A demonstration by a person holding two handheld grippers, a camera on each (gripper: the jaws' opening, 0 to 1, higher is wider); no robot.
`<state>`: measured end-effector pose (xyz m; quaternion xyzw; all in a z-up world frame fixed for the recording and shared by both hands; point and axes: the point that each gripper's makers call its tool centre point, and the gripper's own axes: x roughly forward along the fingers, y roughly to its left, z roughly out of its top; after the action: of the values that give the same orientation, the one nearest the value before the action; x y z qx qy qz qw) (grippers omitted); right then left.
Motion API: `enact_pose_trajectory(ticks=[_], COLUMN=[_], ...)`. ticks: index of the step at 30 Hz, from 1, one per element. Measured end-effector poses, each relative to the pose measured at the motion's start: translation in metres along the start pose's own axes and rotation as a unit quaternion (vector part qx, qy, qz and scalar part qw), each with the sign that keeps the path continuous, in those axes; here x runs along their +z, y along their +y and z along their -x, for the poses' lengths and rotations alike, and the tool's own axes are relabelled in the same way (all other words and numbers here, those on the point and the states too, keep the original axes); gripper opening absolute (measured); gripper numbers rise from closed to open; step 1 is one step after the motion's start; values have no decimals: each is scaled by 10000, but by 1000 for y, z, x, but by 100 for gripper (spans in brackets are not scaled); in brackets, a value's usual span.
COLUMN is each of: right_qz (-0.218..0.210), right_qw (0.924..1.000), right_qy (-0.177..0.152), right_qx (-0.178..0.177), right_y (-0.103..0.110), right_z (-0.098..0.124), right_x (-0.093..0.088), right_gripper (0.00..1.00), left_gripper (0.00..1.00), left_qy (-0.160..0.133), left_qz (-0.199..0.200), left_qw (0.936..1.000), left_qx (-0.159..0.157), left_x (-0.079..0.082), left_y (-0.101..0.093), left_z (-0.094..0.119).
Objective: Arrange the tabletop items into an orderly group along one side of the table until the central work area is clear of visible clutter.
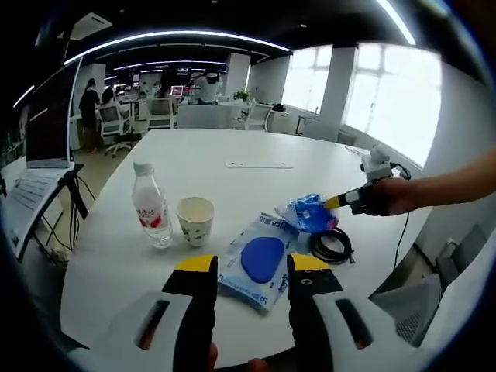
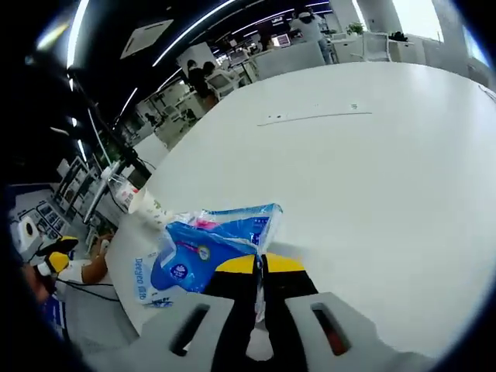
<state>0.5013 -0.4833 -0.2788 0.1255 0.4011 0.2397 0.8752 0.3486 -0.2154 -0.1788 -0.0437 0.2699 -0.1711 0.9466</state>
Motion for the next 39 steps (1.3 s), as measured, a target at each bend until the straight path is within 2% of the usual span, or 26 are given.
enact_pose_trajectory(ticks=[8, 19, 28, 35, 39], right_qz=[-356, -375, -318, -328, 75], right_qw=[9990, 9978, 9976, 9973, 9975], right_qy=[-188, -262, -73, 31, 215], right_qx=[-218, -470, -618, -664, -674], right_y=[-20, -42, -62, -68, -71], right_z=[-3, -6, -11, -9, -6], right_x=[18, 30, 16, 4, -1], right_gripper=[0, 0, 2, 4, 5], left_gripper=[35, 35, 35, 35, 35], left_qy=[25, 85, 145, 189, 205], left_qz=[8, 3, -6, -26, -36], left_qw=[10000, 9999, 9998, 9998, 9997], left_qx=[36, 98, 127, 115, 112], left_x=[-1, -4, -7, -9, -9], left_y=[0, 1, 0, -3, -3], left_z=[0, 4, 5, 4, 4])
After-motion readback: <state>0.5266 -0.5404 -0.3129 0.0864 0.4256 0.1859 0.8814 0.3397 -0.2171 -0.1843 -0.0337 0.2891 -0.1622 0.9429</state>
